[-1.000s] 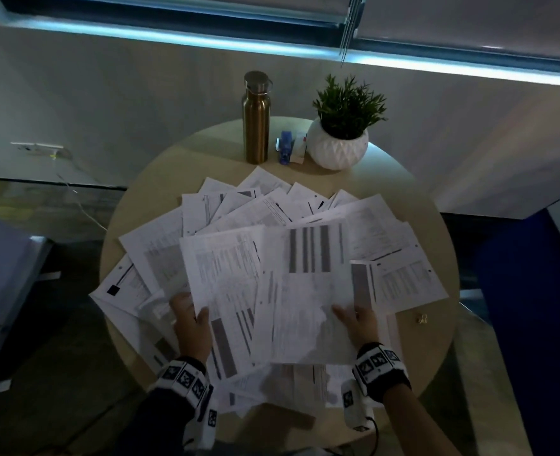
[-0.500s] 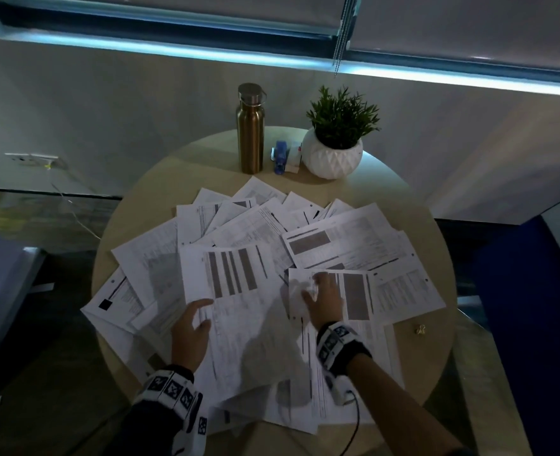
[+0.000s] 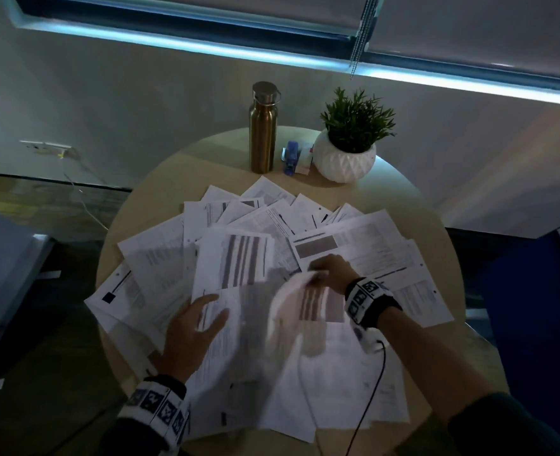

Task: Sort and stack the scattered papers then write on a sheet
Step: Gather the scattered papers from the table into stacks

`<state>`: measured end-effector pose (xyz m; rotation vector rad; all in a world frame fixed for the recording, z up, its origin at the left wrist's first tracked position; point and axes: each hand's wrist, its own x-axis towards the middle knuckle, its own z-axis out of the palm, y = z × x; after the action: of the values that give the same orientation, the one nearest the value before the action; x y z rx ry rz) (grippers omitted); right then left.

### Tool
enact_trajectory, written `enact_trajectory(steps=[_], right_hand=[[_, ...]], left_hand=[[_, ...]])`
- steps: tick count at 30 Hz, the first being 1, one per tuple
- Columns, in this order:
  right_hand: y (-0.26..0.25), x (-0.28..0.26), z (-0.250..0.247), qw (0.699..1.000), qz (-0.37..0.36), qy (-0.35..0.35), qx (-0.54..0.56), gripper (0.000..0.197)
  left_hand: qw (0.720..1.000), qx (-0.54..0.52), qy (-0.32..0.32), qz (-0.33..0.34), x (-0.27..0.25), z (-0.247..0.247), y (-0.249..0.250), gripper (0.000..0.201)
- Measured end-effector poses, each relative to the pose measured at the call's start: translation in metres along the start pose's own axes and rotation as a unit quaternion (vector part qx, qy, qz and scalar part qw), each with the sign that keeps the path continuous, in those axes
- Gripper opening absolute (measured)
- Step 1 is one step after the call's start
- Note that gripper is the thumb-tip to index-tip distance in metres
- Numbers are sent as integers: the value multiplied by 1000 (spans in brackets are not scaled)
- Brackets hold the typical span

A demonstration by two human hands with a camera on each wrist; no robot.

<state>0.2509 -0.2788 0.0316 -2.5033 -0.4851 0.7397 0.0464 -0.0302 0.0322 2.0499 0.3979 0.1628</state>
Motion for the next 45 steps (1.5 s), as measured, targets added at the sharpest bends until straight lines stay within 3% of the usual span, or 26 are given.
enact_trajectory(steps=[2,4,6,8,10,12,13,16,19,23,27,30,32,34,36,38,39,41,43,45], right_hand=[[-24,-2,-6,990,-56,30,124,8],[-49,-1,-9,973,-107,50,196,10],[-63,3,-9,960,-126,103,227,6],[-59,10,-7,948,-88,204,227,9],[-39,17,-3,959,35,251,123,28],[-20,18,7,969,191,156,3,68],[-13,18,15,966,236,97,-39,88],[-7,17,41,957,263,30,-122,116],[-11,21,58,956,265,16,-125,105],[-10,22,62,958,244,42,-145,54],[-11,0,57,985,90,49,-139,56],[-11,-30,59,978,-40,-38,-200,69],[-7,-45,56,970,-44,-140,-195,72],[-6,-51,45,969,-13,-199,-144,63],[-4,-46,35,983,8,-151,-100,45],[0,-33,27,998,36,10,-40,26],[3,-24,26,994,59,90,-7,26],[6,-5,22,975,145,156,58,54],[3,12,20,955,245,139,90,86],[1,25,21,947,298,112,49,101]], left_hand=[[999,31,-30,10,1,10,12,70],[997,67,-30,33,2,19,23,62],[995,94,11,43,7,22,30,43],[994,86,63,5,12,15,29,31],[994,57,87,-17,12,1,23,30],[994,42,93,-37,6,-14,20,25],[994,36,91,-51,3,-21,21,21],[989,13,108,-100,-5,-36,24,17],[980,16,137,-147,-11,-47,27,16],[975,35,152,-158,-20,-53,24,26],[968,30,166,-186,-27,-57,11,29],[961,19,180,-210,-31,-60,9,31],[957,5,182,-226,-32,-60,11,29],[954,-4,181,-239,-33,-61,14,30],[953,-2,182,-244,-34,-61,14,31],[952,4,183,-245,-35,-61,15,32],[952,6,185,-244,-35,-61,15,33],[952,12,188,-241,-36,-60,17,34],[952,14,191,-238,-36,-59,21,32],[952,9,188,-243,-35,-59,26,33]])
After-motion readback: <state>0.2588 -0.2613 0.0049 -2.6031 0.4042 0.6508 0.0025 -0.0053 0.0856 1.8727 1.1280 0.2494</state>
